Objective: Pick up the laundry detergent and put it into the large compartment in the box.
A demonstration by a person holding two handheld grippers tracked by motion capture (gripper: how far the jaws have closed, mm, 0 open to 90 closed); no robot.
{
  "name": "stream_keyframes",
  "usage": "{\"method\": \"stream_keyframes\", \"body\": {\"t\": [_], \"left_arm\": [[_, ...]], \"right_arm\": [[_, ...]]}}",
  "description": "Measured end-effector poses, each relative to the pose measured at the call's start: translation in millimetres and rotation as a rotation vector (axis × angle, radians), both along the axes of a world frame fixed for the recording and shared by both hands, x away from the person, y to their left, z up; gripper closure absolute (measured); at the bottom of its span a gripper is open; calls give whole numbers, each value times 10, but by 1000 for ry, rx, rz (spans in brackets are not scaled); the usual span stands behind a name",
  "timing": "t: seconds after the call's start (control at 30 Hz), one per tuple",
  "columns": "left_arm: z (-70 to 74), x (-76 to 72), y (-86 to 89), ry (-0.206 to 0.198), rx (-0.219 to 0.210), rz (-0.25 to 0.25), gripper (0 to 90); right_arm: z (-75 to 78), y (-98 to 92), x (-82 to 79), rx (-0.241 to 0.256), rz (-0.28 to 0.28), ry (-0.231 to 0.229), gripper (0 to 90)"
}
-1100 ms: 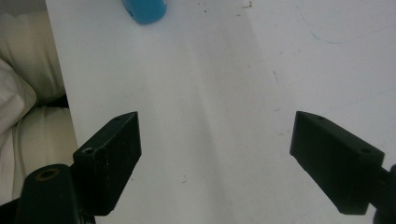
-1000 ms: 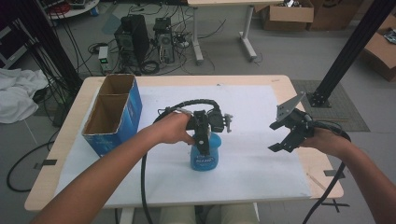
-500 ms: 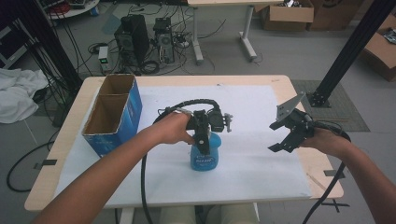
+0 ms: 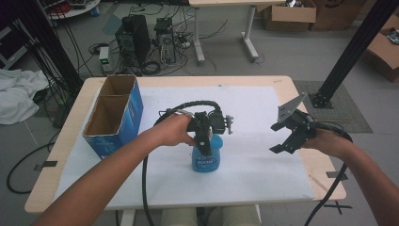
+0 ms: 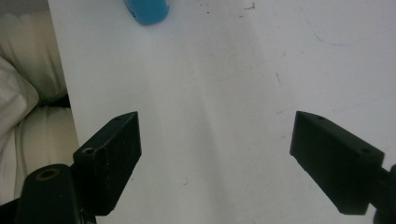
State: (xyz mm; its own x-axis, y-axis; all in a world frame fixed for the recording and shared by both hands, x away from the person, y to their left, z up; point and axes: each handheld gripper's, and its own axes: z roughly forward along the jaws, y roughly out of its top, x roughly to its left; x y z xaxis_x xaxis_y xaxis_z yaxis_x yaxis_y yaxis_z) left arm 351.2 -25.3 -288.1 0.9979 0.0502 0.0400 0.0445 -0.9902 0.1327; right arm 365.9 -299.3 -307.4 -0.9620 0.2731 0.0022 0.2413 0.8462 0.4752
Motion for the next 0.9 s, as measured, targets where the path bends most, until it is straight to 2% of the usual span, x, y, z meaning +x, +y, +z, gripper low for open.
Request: {"method": "stream_keyframes", "body": {"t": [0.37, 0.5, 0.67, 0.9], "left_arm": [[9, -1, 11, -1, -3, 5, 379], [73, 6, 20, -3, -2, 22, 379], [310, 32, 80, -16, -29, 77, 380], [715, 55, 173, -42, -46, 192, 380]], "right_arm": [[9, 6, -10, 2, 2, 0, 165], [7, -3, -11, 5, 2, -2, 165], [-2, 1, -15, 4, 6, -1, 166], [10, 14, -15, 8, 9, 0, 168]]}}
